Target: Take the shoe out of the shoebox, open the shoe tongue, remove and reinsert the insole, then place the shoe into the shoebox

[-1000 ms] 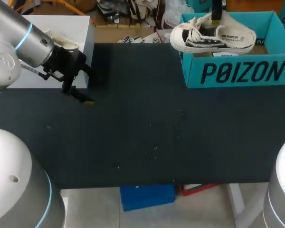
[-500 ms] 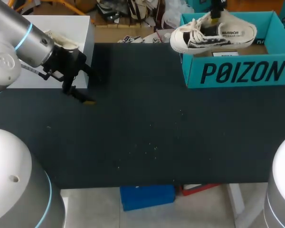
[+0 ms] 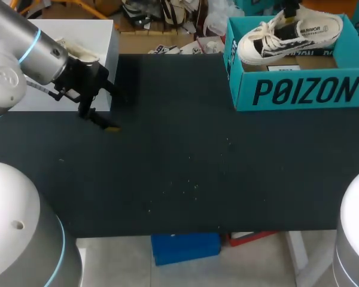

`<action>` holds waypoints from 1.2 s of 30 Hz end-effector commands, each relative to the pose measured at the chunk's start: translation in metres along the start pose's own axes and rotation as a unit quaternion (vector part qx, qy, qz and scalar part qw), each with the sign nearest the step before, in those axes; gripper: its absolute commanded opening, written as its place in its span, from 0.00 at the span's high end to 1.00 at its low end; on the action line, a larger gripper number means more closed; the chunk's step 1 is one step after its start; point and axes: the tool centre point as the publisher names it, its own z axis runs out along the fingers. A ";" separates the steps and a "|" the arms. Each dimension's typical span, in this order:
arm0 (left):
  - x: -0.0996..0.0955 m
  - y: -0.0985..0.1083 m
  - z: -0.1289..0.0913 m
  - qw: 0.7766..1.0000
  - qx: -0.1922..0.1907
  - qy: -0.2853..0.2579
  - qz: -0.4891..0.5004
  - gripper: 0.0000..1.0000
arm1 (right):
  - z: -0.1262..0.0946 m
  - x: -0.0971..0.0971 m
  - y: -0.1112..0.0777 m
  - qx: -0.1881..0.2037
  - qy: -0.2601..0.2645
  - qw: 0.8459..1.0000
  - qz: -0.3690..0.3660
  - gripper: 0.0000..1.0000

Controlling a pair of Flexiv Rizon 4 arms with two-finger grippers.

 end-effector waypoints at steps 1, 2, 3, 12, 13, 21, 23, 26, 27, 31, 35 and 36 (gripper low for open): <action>0.000 0.000 0.000 1.000 -0.002 0.000 0.000 0.00 | 0.013 -0.021 -0.010 -0.003 0.012 1.000 -0.004 1.00; 0.000 0.000 0.000 1.000 -0.002 0.000 0.000 0.00 | 0.016 -0.024 -0.013 -0.004 0.011 1.000 -0.005 1.00; 0.000 0.000 0.000 1.000 -0.002 0.000 0.000 0.00 | 0.019 -0.027 -0.015 -0.005 0.010 1.000 -0.005 1.00; 0.000 0.000 0.000 1.000 -0.002 0.000 0.000 0.00 | 0.053 -0.040 -0.033 -0.012 0.028 1.000 -0.008 1.00; 0.000 0.000 0.000 1.000 -0.002 0.000 0.000 0.00 | 0.057 -0.041 -0.033 -0.013 0.030 0.999 -0.008 1.00; 0.000 0.000 0.000 1.000 -0.002 0.000 0.000 0.00 | 0.086 -0.040 -0.026 -0.033 0.052 0.998 0.005 1.00; 0.000 0.000 0.000 1.000 -0.002 0.000 0.000 0.00 | 0.091 -0.041 -0.023 -0.037 0.056 0.998 0.005 1.00; 0.000 0.000 0.000 1.000 -0.002 0.000 0.000 0.00 | 0.098 -0.042 -0.022 -0.039 0.061 0.997 0.007 1.00; 0.000 0.000 0.000 1.000 -0.002 0.000 0.000 0.00 | 0.100 -0.042 -0.021 -0.040 0.063 0.997 0.008 1.00; 0.000 0.000 0.000 1.000 -0.002 0.000 0.000 0.00 | 0.109 -0.042 -0.021 -0.045 0.073 0.996 0.010 1.00; 0.000 0.000 0.000 1.000 -0.002 0.000 0.000 0.00 | 0.118 -0.042 -0.020 -0.051 0.083 0.995 0.014 1.00; 0.000 0.000 0.000 1.000 -0.002 0.000 0.000 0.00 | 0.120 -0.042 -0.020 -0.052 0.084 0.995 0.015 1.00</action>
